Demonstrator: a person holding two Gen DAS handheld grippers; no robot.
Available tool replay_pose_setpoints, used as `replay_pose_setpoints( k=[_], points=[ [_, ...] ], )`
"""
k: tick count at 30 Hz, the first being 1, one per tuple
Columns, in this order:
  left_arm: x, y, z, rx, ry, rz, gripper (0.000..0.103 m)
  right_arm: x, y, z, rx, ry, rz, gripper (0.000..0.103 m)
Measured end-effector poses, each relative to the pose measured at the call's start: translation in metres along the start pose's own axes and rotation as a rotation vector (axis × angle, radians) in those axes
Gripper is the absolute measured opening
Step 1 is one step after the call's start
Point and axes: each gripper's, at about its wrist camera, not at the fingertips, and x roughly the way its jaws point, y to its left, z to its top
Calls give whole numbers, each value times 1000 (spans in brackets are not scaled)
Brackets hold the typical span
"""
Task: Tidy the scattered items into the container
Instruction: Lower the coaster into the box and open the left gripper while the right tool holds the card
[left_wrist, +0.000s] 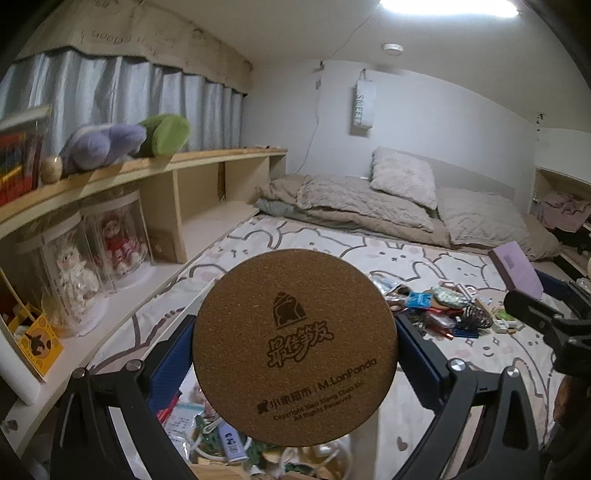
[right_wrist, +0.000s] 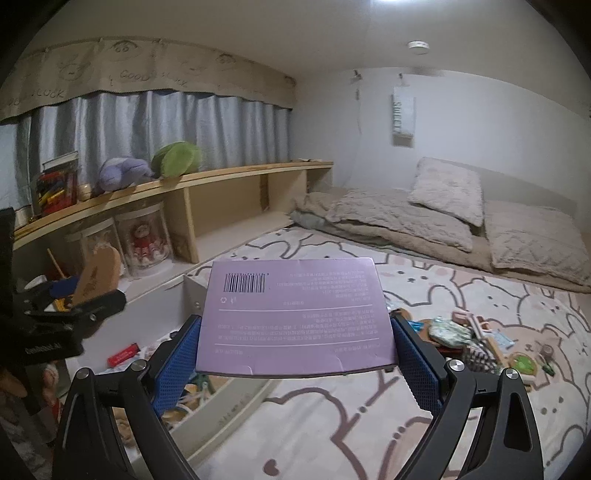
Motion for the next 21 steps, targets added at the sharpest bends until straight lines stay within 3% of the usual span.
replay_pose_setpoints(
  k=[6,14,21],
  points=[
    [25,15,-9,-14,56,3,100,19,18,1,-14,23,34,97],
    [77,19,-20,-9,201,-34,100,39,31,-6,-6,61,72,97],
    [121,17,-26,-43,394,-129,100,42,28,-5,12,62,78,97]
  ],
)
